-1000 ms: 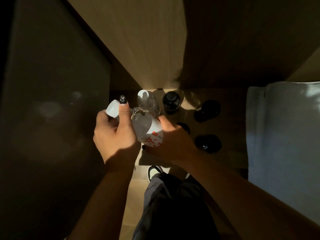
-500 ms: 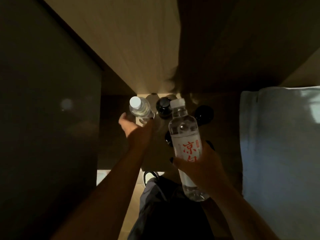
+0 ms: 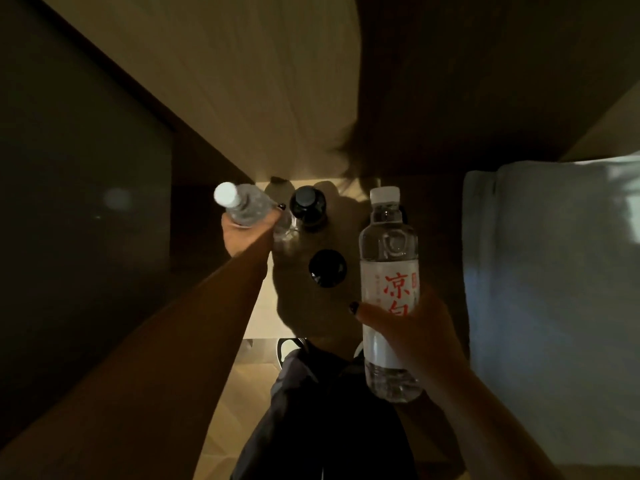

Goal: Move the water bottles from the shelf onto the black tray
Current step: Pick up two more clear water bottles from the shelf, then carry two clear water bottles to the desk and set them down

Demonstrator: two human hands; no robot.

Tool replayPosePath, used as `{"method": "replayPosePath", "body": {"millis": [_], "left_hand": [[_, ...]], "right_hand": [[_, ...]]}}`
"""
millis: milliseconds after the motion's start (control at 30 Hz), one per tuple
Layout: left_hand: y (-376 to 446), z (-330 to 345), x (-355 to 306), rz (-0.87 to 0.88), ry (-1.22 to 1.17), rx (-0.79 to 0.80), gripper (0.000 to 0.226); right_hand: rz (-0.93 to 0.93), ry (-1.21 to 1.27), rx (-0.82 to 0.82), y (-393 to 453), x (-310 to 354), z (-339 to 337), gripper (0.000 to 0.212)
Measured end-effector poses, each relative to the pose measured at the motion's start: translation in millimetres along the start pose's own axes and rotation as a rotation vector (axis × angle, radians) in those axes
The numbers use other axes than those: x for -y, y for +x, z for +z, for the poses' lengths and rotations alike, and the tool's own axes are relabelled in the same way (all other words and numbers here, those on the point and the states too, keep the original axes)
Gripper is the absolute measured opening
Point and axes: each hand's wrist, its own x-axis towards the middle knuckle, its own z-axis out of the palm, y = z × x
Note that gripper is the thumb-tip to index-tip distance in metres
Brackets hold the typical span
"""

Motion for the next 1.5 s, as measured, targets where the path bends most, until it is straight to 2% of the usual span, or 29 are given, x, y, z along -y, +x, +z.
{"method": "replayPosePath", "body": {"millis": [133, 233, 433, 500, 567, 633, 733, 833, 900, 1033, 1133, 1233, 1367, 1500], "left_hand": [[-8.6, -14.1, -2.2, -0.108, -0.098, -0.128, 0.071], [-36.0, -29.9, -12.4, -0.07, -0.109, -0.134, 0.064], [-113.6, -70.6, -56.4, -0.017, -0.225, -0.118, 0.068], [-142.3, -80.2, -77.6, -0.043, -0.337, -0.072, 0.059], [-168.9, -89.9, -95.8, -0.067, -0.448, -0.036, 0.051], [-193.6, -98.9, -112.9, -0.091, -0.567, 0.042, 0.05], [-228.2, -112.6, -138.5, -0.084, -0.7, 0.209, 0.058], [-264.3, -126.9, -167.0, -0.046, -0.802, 0.376, 0.051], [-285.8, -135.1, -187.4, -0.059, -0.89, 0.463, 0.05], [-322.2, -152.7, -226.3, -0.033, -1.006, 0.624, 0.029], [-338.4, -169.2, -242.6, 0.056, -1.089, 0.684, 0.037], [-349.7, -182.7, -250.2, 0.082, -1.108, 0.732, 0.047], [-366.6, -198.2, -255.9, -0.053, -1.098, 0.844, 0.045], [-375.1, -223.0, -252.2, -0.104, -0.961, 0.956, 0.057]], "right_hand": [[0.05, 0.168, 0.007, -12.3, 3.9, -6.5, 0.035], [0.044, 0.185, 0.007, -23.4, 10.2, -12.1, 0.032], [-0.059, 0.116, 0.067, -54.7, 35.0, -33.6, 0.024], [-0.075, 0.102, 0.081, -72.0, 44.9, -43.8, 0.029], [-0.039, 0.092, 0.088, -94.3, 56.8, -57.0, 0.044], [-0.059, 0.061, 0.102, -117.5, 72.6, -73.1, 0.048], [-0.131, -0.014, 0.158, -150.3, 101.2, -100.7, 0.034], [-0.221, 0.004, 0.181, -178.1, 126.4, -128.2, 0.031], [-0.268, 0.053, 0.168, -196.4, 141.3, -143.7, 0.038], [-0.345, 0.179, 0.157, -225.6, 163.4, -172.3, 0.074], [-0.404, 0.252, 0.165, -240.3, 178.3, -183.1, 0.075], [-0.45, 0.3, 0.162, -253.6, 183.2, -178.8, 0.076], [-0.43, 0.407, 0.246, -280.0, 178.3, -158.9, 0.09], [-0.404, 0.548, 0.353, -306.4, 175.7, -139.0, 0.073]]}}
